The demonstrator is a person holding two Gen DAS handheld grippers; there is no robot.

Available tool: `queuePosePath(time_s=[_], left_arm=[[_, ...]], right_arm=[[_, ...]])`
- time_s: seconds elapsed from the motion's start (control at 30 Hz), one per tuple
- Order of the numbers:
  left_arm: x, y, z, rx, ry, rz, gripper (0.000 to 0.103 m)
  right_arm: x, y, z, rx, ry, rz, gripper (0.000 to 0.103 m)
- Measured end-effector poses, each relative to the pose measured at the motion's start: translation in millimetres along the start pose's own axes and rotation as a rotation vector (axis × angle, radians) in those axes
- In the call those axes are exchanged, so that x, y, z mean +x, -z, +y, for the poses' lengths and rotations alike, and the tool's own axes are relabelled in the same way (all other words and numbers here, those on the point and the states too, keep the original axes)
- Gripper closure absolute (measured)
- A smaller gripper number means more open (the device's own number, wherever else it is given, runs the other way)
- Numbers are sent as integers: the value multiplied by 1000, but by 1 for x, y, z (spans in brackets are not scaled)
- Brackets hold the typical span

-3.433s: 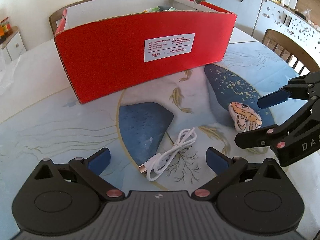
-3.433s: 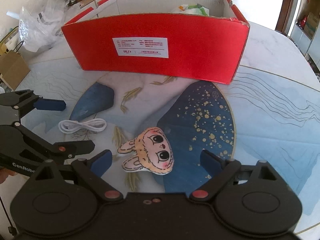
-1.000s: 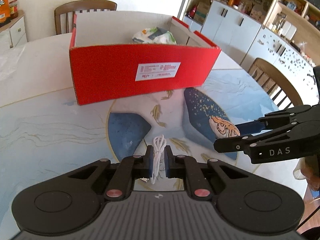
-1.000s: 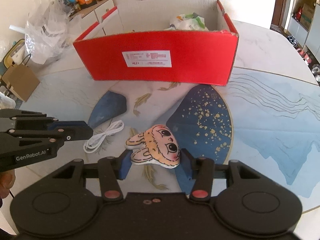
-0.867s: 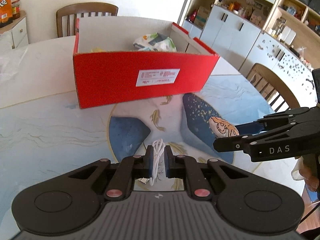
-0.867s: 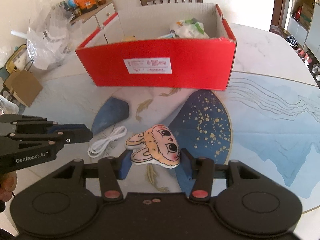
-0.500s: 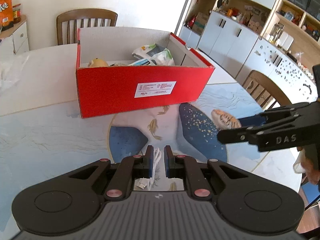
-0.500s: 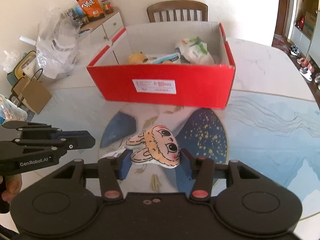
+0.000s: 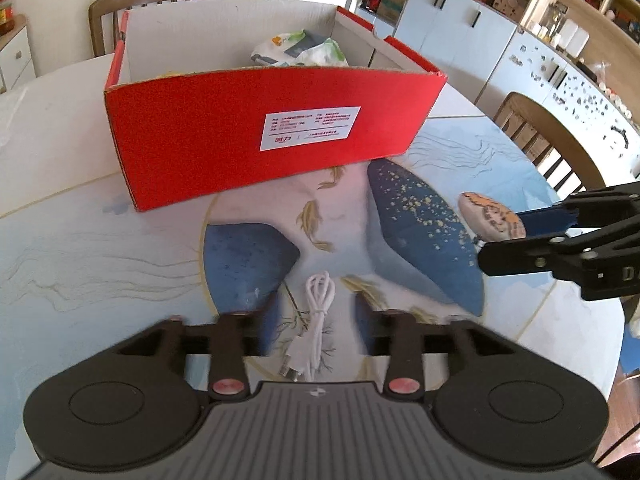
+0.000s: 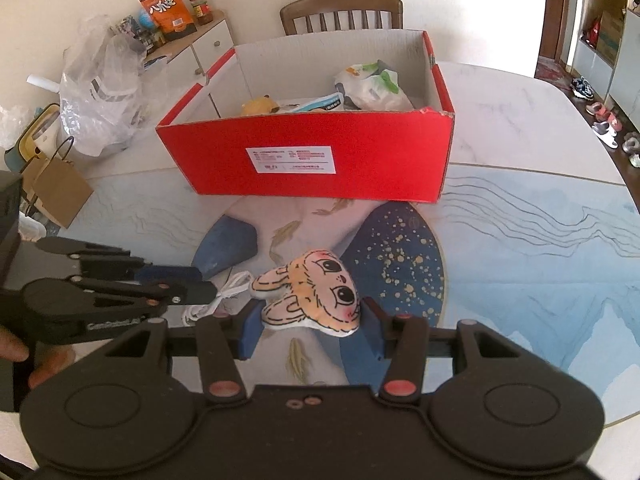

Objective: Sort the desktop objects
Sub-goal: 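Lift the cable and bunny cushion and carry both over the red box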

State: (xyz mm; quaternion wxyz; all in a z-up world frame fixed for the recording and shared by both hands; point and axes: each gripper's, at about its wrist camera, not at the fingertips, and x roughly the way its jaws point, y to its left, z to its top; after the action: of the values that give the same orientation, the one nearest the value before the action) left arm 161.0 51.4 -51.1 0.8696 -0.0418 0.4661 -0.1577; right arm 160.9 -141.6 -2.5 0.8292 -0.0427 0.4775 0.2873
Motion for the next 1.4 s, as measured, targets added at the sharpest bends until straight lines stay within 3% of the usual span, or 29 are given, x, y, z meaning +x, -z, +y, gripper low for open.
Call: queuePosePath(time_s=[0.03, 0.1, 0.5, 0.57, 0.73, 0.8, 0.93, 1.13, 1.4], left_arm=[[2, 0, 1, 4, 9, 1, 44], [4, 0, 1, 15, 16, 4, 44], [23, 13, -18, 182, -110, 30, 45], [23, 16, -22, 215, -136, 29, 48], [20, 20, -32, 245, -126, 27, 72], [20, 20, -35, 257, -135, 28, 73], [19, 19, -34, 237, -119, 38, 88], [13, 18, -22, 142, -97, 28, 88], [-14, 10, -17, 81, -79, -47, 88]], right_arm=[[1, 0, -1, 4, 1, 1, 53], [1, 2, -3, 11, 2, 3, 53], [4, 6, -6, 23, 6, 13, 53], [4, 6, -6, 23, 8, 14, 53], [5, 6, -6, 22, 10, 16, 53], [5, 6, -6, 20, 10, 16, 53], [5, 6, -6, 19, 11, 18, 53], [3, 6, -8, 22, 14, 21, 53], [-3, -1, -6, -4, 18, 12, 53]])
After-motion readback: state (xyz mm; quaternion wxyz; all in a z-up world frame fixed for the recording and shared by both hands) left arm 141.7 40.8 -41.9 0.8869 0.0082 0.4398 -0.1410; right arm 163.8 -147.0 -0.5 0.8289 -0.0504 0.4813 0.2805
